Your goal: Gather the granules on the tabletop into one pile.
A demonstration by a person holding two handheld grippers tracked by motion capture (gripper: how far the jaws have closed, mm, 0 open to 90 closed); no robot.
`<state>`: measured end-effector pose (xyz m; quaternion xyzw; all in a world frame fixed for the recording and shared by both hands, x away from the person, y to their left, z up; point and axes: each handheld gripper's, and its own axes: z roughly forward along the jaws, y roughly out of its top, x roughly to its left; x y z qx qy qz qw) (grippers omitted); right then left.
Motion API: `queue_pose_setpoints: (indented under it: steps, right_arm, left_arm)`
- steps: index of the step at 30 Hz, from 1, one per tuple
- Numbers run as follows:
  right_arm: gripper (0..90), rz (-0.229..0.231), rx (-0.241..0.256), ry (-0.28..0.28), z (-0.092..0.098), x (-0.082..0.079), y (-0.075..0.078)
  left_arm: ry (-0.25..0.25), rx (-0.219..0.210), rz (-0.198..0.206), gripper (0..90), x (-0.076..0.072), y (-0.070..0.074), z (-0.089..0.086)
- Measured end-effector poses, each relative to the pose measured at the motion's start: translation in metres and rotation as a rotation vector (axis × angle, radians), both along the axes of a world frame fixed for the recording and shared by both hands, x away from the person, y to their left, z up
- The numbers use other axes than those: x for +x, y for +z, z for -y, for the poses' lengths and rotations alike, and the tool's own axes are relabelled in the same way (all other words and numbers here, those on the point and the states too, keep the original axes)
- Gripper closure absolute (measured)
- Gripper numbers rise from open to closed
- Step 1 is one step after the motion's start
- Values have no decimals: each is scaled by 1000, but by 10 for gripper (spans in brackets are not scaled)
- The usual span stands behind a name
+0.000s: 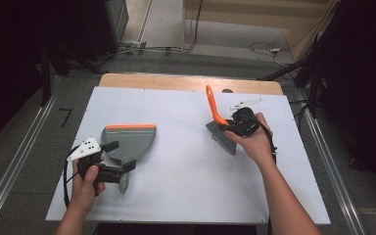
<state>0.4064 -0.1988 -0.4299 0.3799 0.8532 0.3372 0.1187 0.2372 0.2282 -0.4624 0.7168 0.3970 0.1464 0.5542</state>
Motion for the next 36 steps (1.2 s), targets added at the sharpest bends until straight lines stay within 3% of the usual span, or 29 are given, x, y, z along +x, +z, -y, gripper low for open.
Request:
queue_pose_setpoints:
  steps: [6,8,16,26,36]
  right_arm:
    - [680,18,15,7,4,-8,9]
    - [680,5,27,10,3,-11,10]
    - [680,-62,-32,71,-13,-11,-10]
    - [680,-54,-53,-4,-1,-1,-15]
    - [680,-30,30,-11,10,-12,-2]
  left_arm:
    - [4,1,-2,0,1,0,0]
    - [2,0,-2,0,1,-1,0]
    - [-1,6,-3,0,1,-1,1]
    - [4,0,-2,0,1,0,-1]
    - [5,2,0,0,1,-1,0]
